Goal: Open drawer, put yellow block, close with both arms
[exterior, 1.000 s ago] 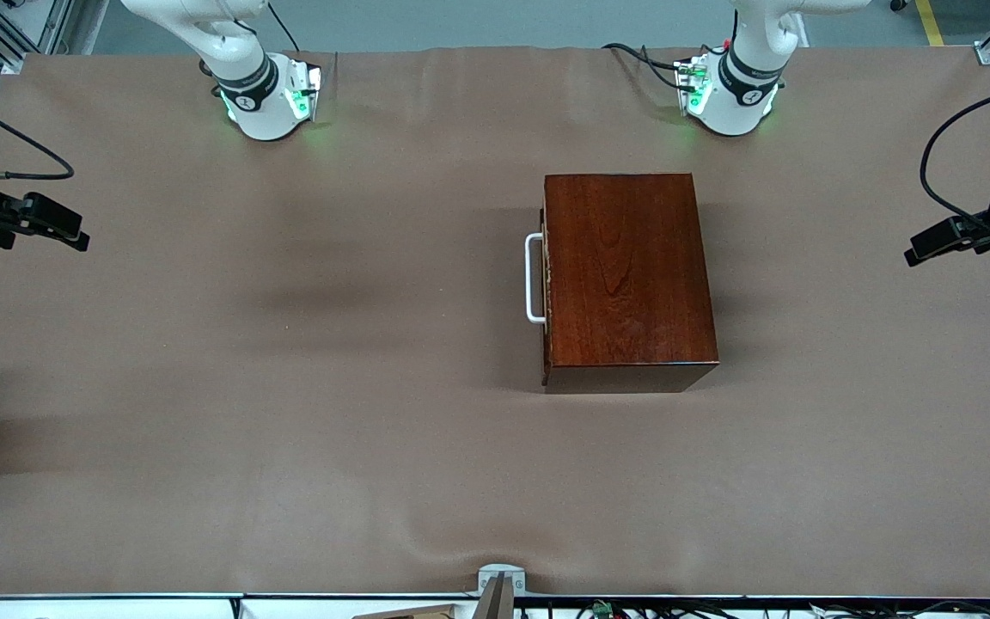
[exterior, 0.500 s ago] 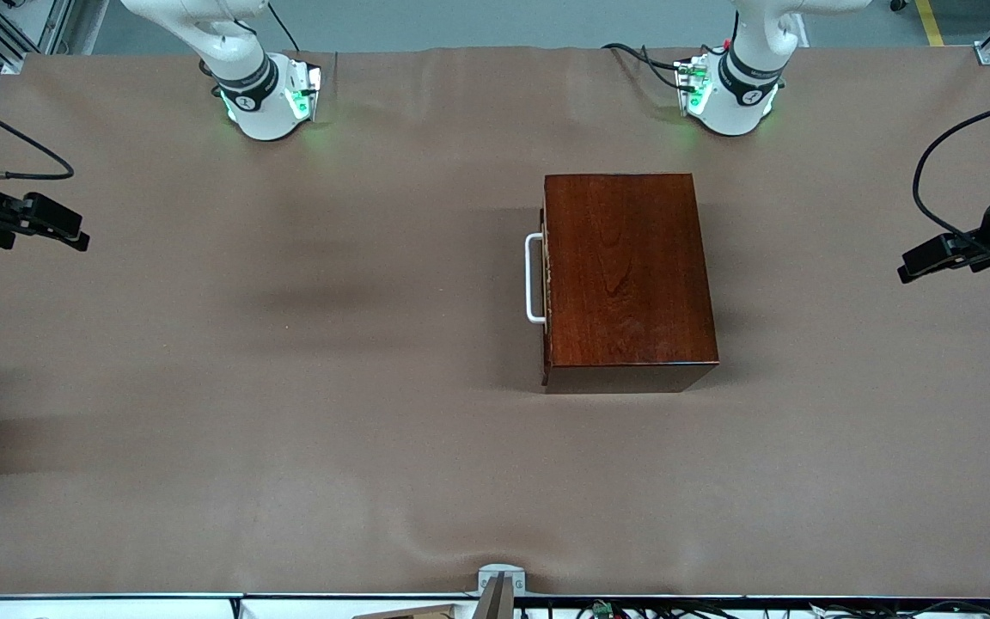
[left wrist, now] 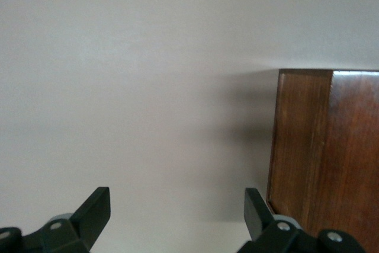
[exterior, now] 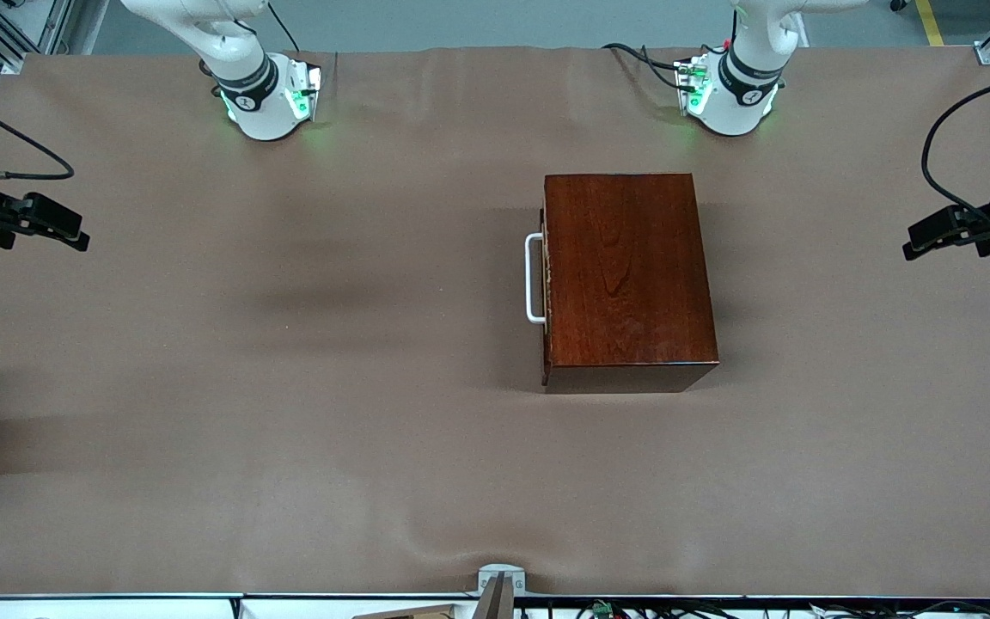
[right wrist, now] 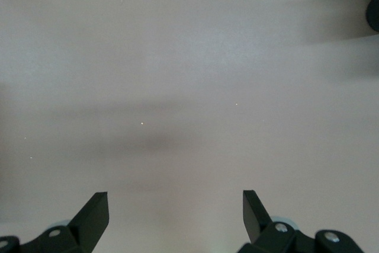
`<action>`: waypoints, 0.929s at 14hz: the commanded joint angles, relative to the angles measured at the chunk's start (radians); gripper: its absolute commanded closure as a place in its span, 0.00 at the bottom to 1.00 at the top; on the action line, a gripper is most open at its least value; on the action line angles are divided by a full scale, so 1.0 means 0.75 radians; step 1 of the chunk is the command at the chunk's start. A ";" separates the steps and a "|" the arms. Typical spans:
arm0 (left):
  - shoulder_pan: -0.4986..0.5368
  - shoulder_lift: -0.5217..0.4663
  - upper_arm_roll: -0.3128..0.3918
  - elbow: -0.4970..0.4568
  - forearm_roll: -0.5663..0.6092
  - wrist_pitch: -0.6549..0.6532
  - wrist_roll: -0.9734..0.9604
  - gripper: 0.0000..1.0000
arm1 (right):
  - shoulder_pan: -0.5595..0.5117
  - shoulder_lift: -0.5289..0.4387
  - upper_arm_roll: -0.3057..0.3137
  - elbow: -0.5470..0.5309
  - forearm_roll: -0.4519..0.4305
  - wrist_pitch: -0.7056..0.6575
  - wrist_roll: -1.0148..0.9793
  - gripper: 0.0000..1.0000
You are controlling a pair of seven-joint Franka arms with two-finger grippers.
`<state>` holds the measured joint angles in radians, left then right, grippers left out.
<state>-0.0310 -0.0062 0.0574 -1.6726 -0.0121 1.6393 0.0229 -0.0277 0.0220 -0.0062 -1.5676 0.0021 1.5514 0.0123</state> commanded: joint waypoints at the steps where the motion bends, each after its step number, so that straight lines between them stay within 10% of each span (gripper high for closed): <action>1: 0.031 -0.122 -0.076 -0.112 0.031 -0.001 0.021 0.00 | -0.010 -0.023 0.008 -0.019 0.016 -0.003 0.018 0.00; 13: 0.002 -0.110 -0.162 -0.006 0.016 -0.113 0.053 0.00 | -0.010 -0.021 0.008 -0.019 0.016 -0.003 0.018 0.00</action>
<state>-0.0320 -0.0828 -0.0633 -1.7144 -0.0118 1.6058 0.0519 -0.0277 0.0220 -0.0062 -1.5676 0.0021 1.5514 0.0123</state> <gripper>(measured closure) 0.000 0.000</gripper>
